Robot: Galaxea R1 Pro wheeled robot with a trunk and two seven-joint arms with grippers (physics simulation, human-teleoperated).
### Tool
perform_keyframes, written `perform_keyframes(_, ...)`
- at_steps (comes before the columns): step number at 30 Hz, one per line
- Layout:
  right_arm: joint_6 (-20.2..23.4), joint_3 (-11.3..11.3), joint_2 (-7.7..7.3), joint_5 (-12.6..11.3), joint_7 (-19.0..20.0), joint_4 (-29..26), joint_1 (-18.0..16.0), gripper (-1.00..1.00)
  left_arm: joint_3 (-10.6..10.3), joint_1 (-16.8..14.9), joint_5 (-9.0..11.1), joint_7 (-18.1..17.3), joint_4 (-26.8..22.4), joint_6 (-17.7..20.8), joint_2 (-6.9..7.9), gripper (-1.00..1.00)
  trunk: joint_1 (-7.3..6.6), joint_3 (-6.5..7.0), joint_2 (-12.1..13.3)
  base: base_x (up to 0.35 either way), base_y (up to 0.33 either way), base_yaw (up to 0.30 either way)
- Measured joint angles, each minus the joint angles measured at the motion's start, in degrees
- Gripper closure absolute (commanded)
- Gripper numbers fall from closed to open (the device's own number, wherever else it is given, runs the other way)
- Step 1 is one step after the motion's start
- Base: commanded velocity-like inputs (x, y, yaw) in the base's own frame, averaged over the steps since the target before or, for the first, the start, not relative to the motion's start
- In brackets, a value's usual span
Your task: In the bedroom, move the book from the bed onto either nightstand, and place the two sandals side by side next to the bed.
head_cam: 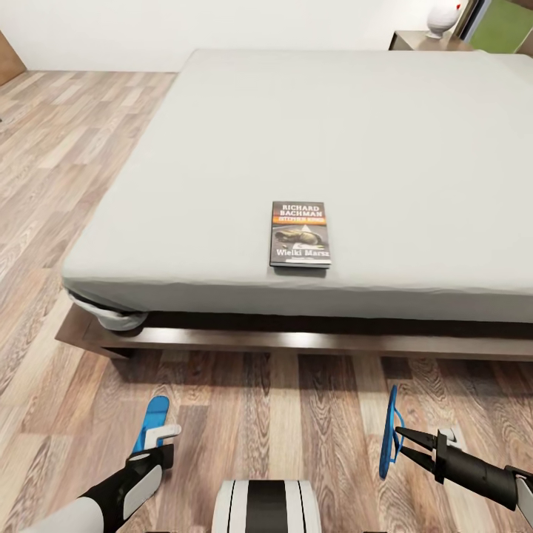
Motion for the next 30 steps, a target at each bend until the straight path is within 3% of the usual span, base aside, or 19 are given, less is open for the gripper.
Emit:
perform_keyframes(2, 0.0, 0.0, 0.0, 0.0, 0.0, 0.0, 0.0, 1.0, 0.45, 0.0, -1.28, 0.08, -0.03, -0.29, -0.02, 1.0, 0.04, -0.44, -0.03, 0.0, 0.0, 0.0)
perform_keyframes(30, 0.04, 0.0, 0.0, -0.07, 0.0, 0.0, 0.0, 1.0, 0.36, -0.01, -1.0, 0.17, -0.02, 0.1, -0.07, 1.0, 0.01, -0.23, -0.02, 0.0, 0.0, 0.0)
